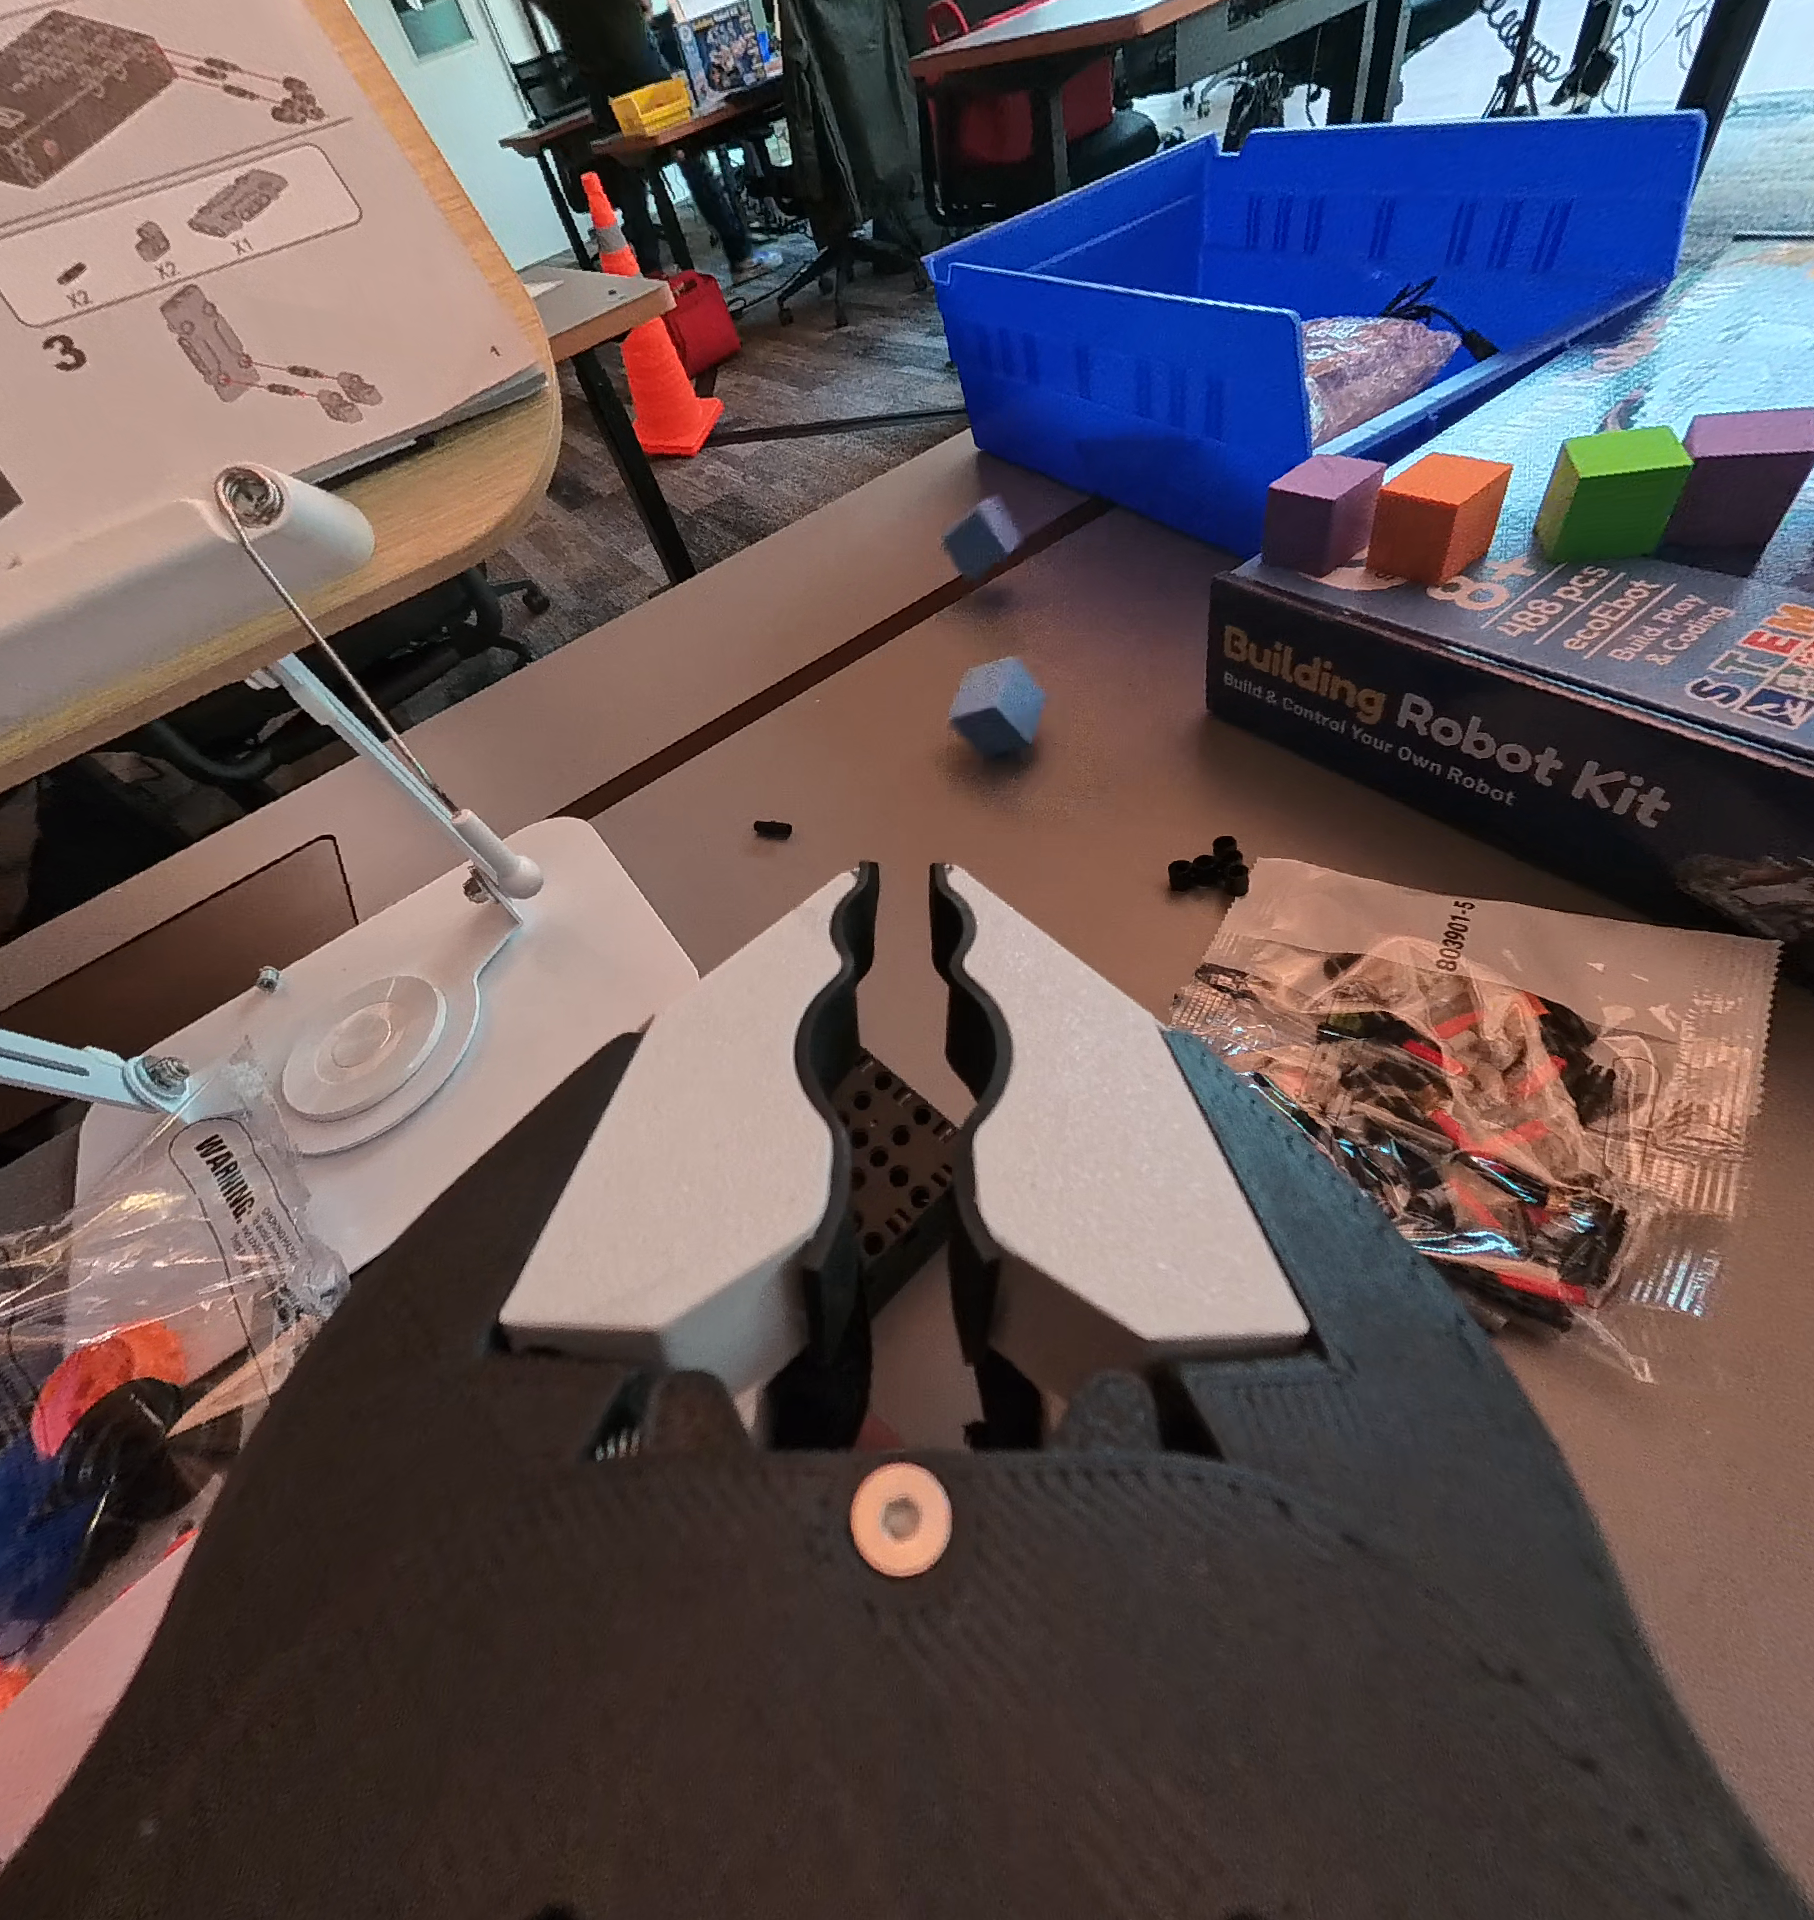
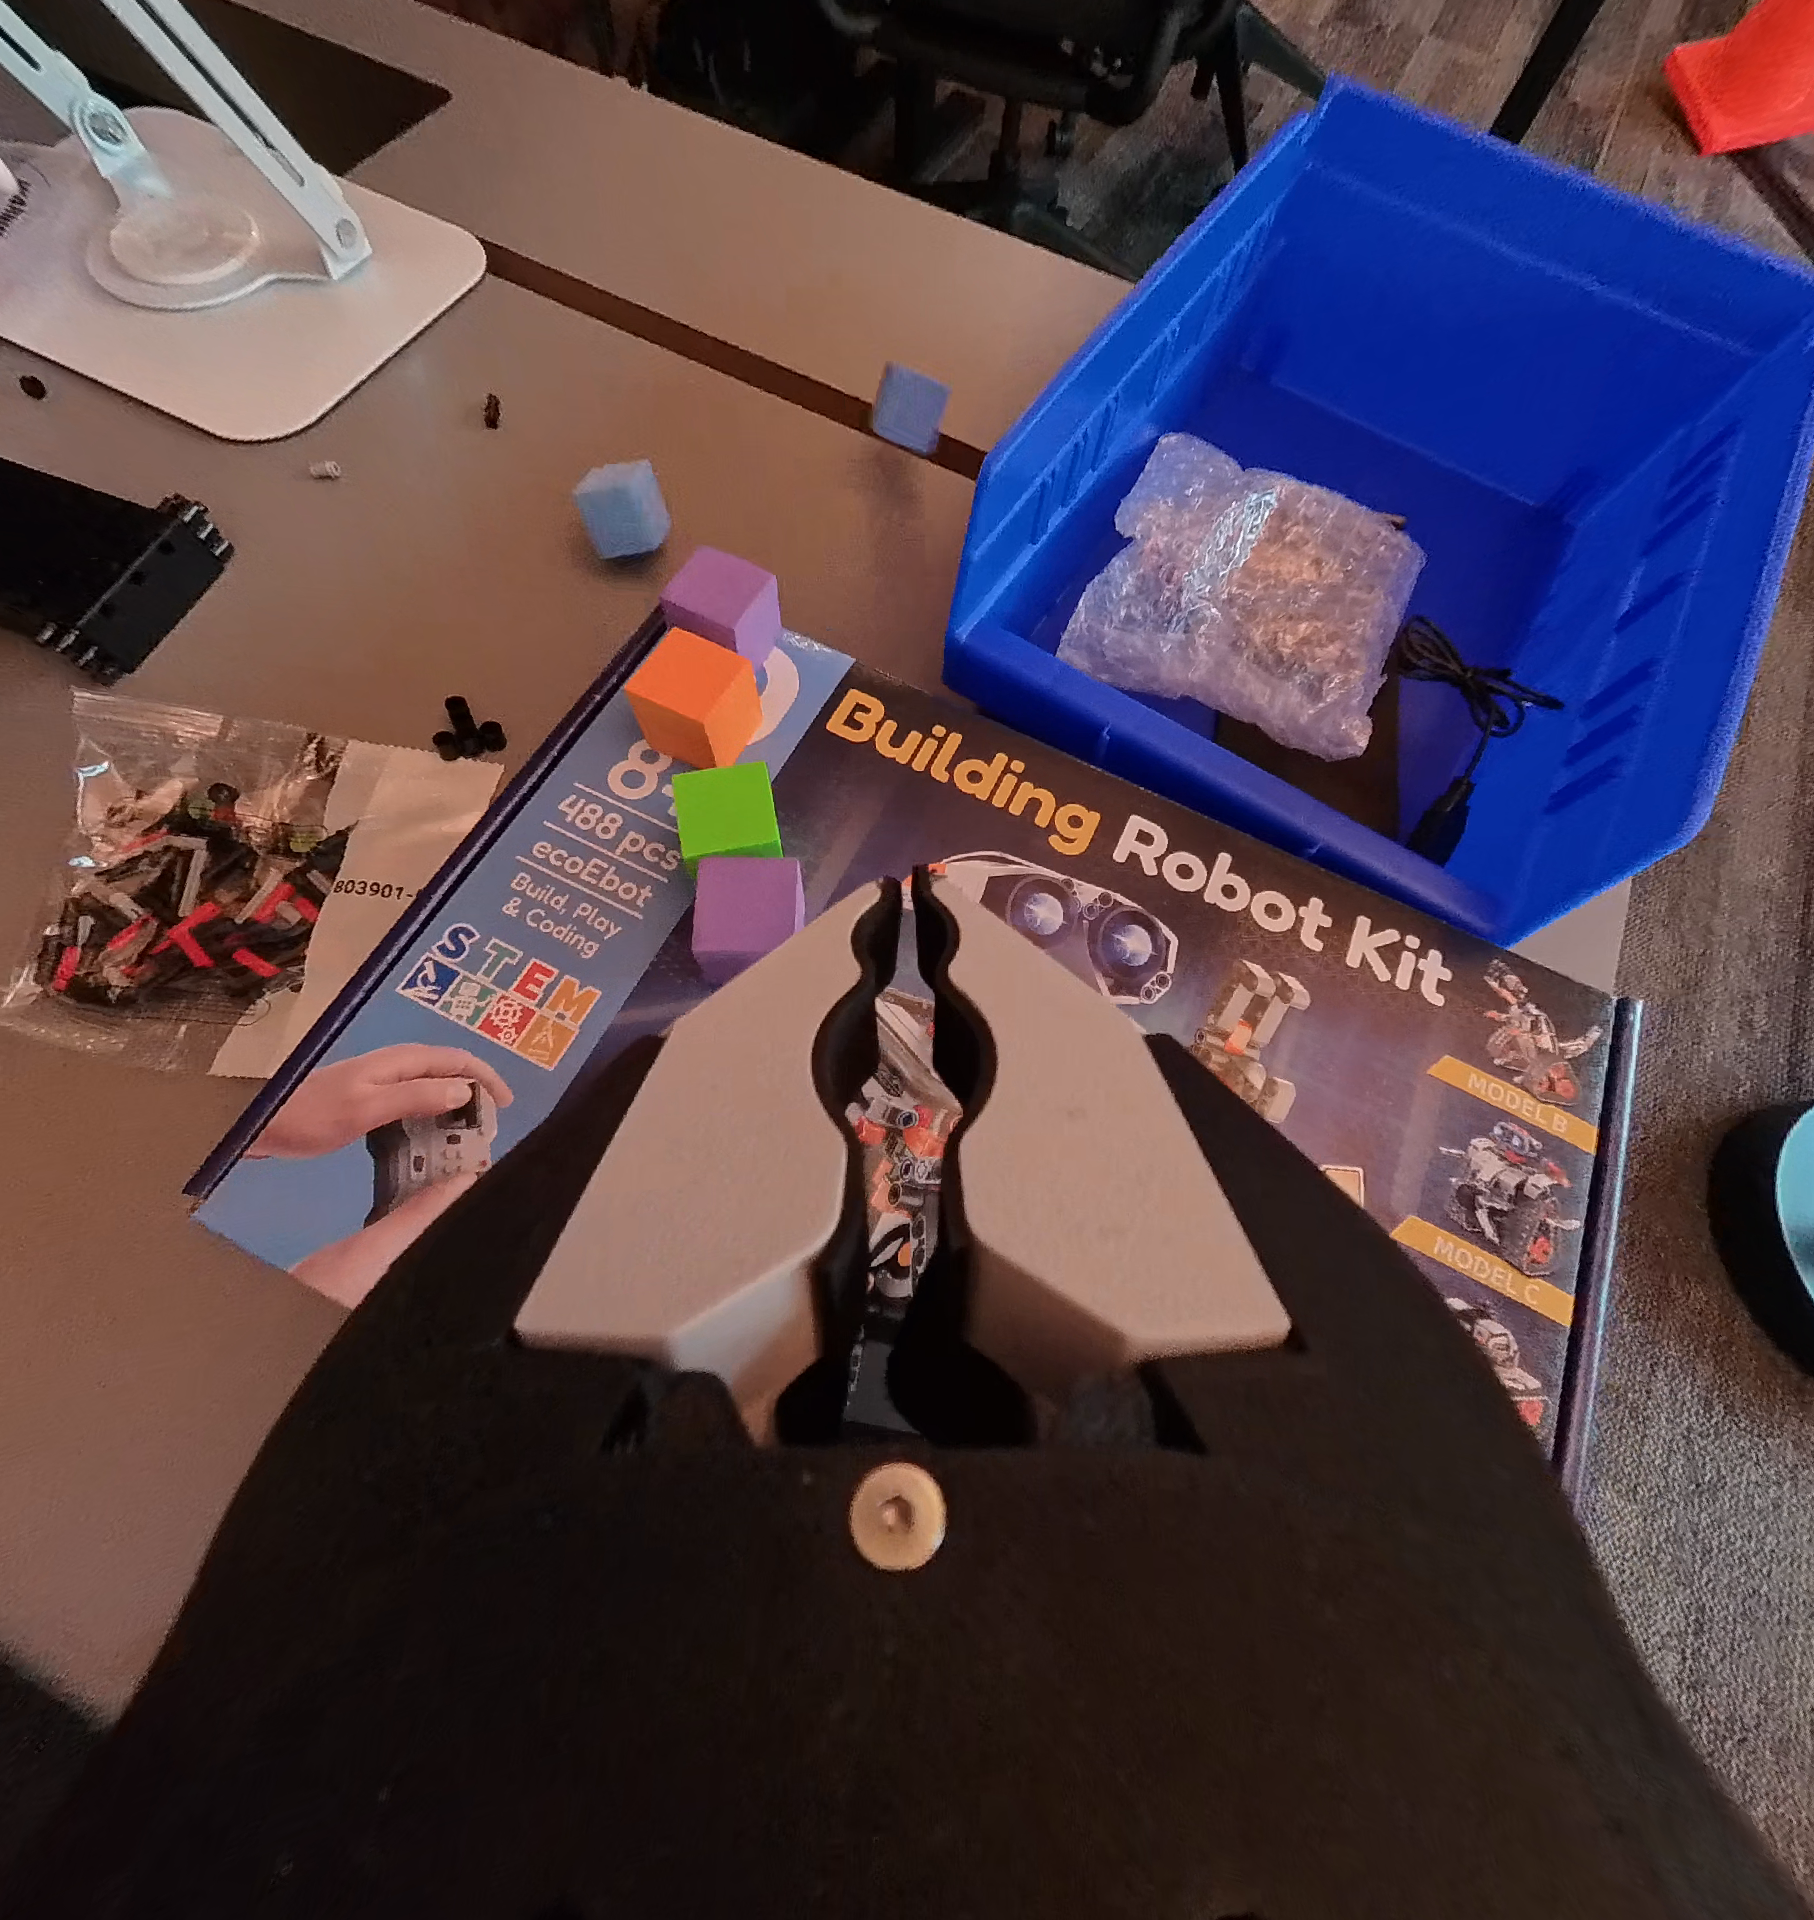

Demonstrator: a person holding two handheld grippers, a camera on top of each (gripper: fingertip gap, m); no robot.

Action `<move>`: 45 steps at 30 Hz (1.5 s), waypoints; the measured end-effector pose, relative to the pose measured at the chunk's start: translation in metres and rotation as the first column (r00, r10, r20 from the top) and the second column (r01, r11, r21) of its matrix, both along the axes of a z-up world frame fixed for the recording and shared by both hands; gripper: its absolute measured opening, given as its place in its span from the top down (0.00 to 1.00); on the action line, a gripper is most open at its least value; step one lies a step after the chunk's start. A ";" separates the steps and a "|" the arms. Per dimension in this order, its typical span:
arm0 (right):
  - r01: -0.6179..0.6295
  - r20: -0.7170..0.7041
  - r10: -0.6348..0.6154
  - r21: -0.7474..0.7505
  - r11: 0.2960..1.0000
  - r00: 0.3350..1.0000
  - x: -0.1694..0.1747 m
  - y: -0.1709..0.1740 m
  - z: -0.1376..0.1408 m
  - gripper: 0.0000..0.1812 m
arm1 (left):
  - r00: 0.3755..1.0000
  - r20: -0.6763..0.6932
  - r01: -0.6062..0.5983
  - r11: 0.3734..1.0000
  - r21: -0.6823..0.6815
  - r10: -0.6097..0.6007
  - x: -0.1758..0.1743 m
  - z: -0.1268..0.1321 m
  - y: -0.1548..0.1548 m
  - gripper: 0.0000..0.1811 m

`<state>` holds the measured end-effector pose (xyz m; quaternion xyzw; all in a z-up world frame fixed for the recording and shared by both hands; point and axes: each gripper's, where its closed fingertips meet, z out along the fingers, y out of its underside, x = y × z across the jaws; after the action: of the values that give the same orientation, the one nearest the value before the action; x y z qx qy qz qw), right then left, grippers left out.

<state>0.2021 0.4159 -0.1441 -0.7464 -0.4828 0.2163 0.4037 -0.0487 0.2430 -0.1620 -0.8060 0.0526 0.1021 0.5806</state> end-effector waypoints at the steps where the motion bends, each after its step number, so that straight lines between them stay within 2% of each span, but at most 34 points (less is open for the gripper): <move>1: -0.003 -0.007 0.003 0.008 1.000 1.000 0.001 -0.001 0.002 0.99 | 1.000 0.001 -0.001 1.000 0.000 0.001 0.000 0.000 0.000 0.95; 16: -0.077 -0.062 0.085 0.119 0.990 0.994 -0.019 -0.033 0.031 0.93 | 1.000 -0.012 0.007 1.000 -0.018 -0.007 0.003 -0.006 0.002 0.95; 21: -0.095 -0.156 0.123 0.172 0.981 0.980 -0.025 -0.057 0.049 0.93 | 0.999 -0.029 0.021 0.999 -0.038 -0.022 0.003 -0.005 0.009 0.91; 24: -0.058 -0.198 0.100 0.207 0.977 0.975 -0.013 -0.057 0.045 0.93 | 0.997 -0.063 0.033 0.997 -0.064 -0.037 0.006 -0.001 0.019 0.85; 28: 0.051 -0.311 0.014 0.201 0.978 0.950 0.017 -0.033 0.035 0.93 | 0.985 -0.130 0.088 0.984 -0.157 -0.109 0.016 0.002 0.044 0.77; 32: 0.136 -0.385 -0.041 0.223 0.965 0.922 0.042 -0.019 0.027 0.93 | 0.953 -0.137 0.219 0.925 -0.311 -0.271 0.035 -0.021 0.069 0.79; 34: 0.161 -0.397 -0.054 0.241 0.957 0.916 0.048 -0.015 0.023 0.93 | 0.933 -0.115 0.271 0.875 -0.400 -0.342 0.042 -0.040 0.076 0.79; 38: 0.170 -0.411 -0.053 0.256 0.952 0.910 0.051 -0.014 0.020 0.94 | 0.907 -0.163 0.276 0.841 -0.466 -0.388 0.041 -0.058 0.095 0.81; 41: 0.193 -0.409 -0.067 0.276 0.942 0.910 0.056 -0.012 0.021 0.94 | 0.873 -0.028 0.407 0.759 -0.507 -0.487 0.065 -0.066 0.099 0.82; 42: 0.205 -0.412 -0.076 0.278 0.939 0.908 0.059 -0.011 0.021 0.94 | 0.860 -0.024 0.420 0.733 -0.536 -0.510 0.068 -0.072 0.099 0.82; 45: 0.226 -0.437 -0.091 0.268 0.937 0.895 0.064 -0.010 0.022 0.94 | 0.842 -0.127 0.376 0.738 -0.561 -0.525 0.061 -0.078 0.112 0.84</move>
<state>0.2666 0.4063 -0.1220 -0.6470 -0.3498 0.2577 0.6266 0.0125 0.3552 -0.2398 -0.8709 0.3539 0.0507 0.3373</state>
